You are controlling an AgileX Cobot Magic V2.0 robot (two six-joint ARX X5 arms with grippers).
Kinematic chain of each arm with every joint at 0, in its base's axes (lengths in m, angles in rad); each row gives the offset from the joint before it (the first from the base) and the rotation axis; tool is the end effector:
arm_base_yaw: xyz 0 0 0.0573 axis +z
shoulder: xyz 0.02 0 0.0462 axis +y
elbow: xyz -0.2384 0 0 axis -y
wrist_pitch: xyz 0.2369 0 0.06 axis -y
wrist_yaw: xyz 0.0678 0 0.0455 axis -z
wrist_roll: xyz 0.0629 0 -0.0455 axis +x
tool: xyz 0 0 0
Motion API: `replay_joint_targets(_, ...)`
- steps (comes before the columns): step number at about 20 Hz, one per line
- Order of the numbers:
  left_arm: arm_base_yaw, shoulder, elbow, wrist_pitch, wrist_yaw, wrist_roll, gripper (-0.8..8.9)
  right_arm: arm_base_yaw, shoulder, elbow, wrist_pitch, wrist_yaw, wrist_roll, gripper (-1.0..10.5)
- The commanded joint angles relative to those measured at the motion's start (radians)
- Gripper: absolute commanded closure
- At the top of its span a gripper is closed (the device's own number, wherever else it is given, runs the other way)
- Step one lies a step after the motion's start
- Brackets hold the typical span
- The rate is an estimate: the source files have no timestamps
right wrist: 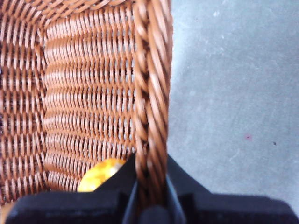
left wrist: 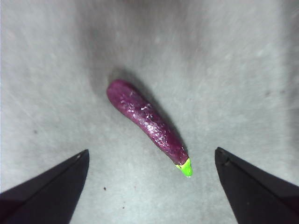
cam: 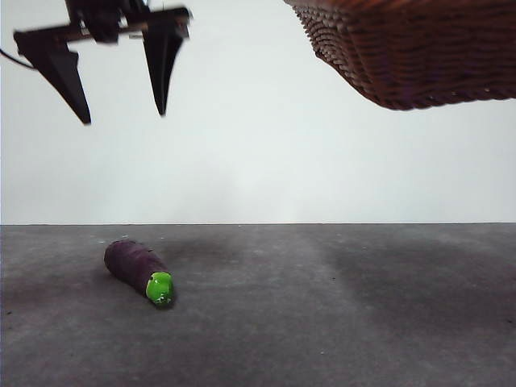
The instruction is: Help me put the vegetables on the table into the basket
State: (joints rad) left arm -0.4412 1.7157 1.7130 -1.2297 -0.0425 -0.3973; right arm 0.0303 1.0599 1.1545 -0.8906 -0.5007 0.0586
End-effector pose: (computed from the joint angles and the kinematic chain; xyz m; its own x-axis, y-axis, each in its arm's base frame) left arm 0.3039 -0.1406 0.2755 0.3181 -0.1032 -0.9424 0.0516 0.9945 -0.0915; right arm 0.2186 0.0368 0.3057 0.5989 0.4984 -0.6268 -0.3198 0.8665 0.3834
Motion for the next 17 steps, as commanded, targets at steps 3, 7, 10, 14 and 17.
replay_joint_targets(3,-0.002,0.111,-0.009,0.005,-0.008,-0.022,3.60,0.000,-0.005,0.008,0.016,-0.005,-0.012,9.6)
replay_joint_targets(7,0.006,0.142,-0.093,0.106,-0.001,-0.021,3.60,0.000,-0.005,0.008,0.016,-0.005,-0.016,9.6)
replay_joint_targets(10,0.017,0.142,-0.191,0.175,0.025,-0.028,3.60,0.000,-0.004,0.008,0.023,-0.005,-0.019,9.6)
replay_joint_targets(14,0.026,0.142,-0.325,0.290,0.057,-0.053,3.60,0.000,-0.004,0.008,0.022,-0.005,-0.028,9.6)
replay_joint_targets(17,0.026,0.145,-0.351,0.347,0.077,-0.074,3.60,0.000,-0.004,0.008,0.021,-0.005,-0.034,9.6)
